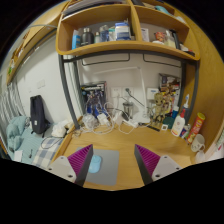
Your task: Arrange mouse
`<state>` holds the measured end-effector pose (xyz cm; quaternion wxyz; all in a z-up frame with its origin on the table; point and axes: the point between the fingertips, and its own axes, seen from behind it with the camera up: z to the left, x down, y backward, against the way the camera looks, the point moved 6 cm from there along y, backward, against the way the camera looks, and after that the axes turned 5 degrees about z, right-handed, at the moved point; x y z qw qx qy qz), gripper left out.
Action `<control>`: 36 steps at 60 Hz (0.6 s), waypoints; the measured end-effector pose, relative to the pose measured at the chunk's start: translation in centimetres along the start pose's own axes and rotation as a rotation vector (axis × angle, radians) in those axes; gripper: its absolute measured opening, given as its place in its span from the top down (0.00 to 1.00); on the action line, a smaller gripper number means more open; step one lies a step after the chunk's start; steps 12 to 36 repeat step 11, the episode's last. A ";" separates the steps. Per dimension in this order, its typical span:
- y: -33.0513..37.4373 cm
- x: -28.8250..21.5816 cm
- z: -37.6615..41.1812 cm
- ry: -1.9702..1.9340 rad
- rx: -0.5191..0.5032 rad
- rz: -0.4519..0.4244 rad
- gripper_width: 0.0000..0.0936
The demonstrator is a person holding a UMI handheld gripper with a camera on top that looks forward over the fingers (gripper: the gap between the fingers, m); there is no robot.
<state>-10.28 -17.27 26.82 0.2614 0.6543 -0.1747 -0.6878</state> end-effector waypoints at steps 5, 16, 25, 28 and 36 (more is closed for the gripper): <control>1.1 0.9 -1.2 0.009 0.010 0.007 0.12; 2.0 2.0 -2.1 0.014 0.011 0.005 0.12; 2.0 2.0 -2.1 0.014 0.011 0.005 0.12; 2.0 2.0 -2.1 0.014 0.011 0.005 0.12; 2.0 2.0 -2.1 0.014 0.011 0.005 0.12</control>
